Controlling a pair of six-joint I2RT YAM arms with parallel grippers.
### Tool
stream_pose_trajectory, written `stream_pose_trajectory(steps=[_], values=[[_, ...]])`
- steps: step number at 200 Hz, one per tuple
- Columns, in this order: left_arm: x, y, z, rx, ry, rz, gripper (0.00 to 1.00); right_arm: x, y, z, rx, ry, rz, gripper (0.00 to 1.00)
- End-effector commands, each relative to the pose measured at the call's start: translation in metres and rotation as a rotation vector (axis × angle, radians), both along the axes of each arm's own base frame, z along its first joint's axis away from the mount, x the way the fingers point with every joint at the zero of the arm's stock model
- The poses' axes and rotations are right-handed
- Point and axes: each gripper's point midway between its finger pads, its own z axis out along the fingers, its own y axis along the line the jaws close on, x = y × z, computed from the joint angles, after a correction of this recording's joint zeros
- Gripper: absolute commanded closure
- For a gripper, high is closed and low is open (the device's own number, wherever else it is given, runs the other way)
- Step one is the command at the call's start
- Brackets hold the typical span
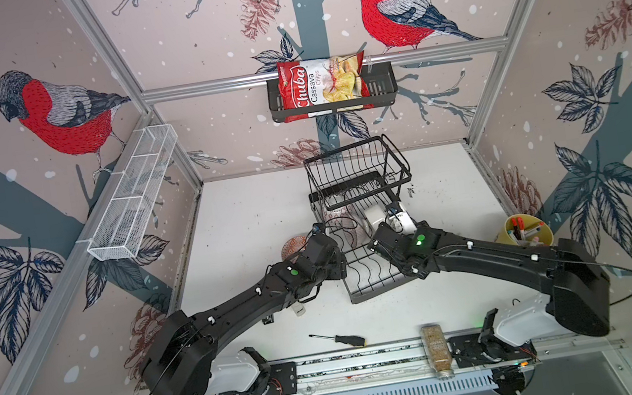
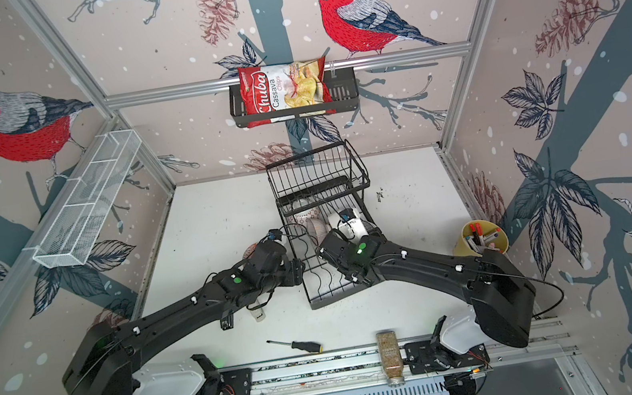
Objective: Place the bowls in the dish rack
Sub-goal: 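Open the left gripper and draw back while the right carries the bowl over the rack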
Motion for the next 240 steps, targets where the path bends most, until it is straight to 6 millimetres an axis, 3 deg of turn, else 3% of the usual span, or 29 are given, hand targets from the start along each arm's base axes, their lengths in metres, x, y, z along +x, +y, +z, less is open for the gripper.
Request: stream_pose_trajectory(steps=[1,68,240], values=[[0.007,0.002,0.005,-0.007,-0.036,0.024,0.26,0.002,-0.003,0.016,-0.118,-0.078,0.012,1.00],[0.008,0.012,0.007,-0.013,-0.046,0.048,0.26,0.002,0.013,0.006,-0.204,-0.071,0.121,1.00],[0.011,0.023,0.011,-0.051,-0.046,0.069,0.25,0.001,0.004,-0.005,-0.434,-0.106,0.100,1.00]])
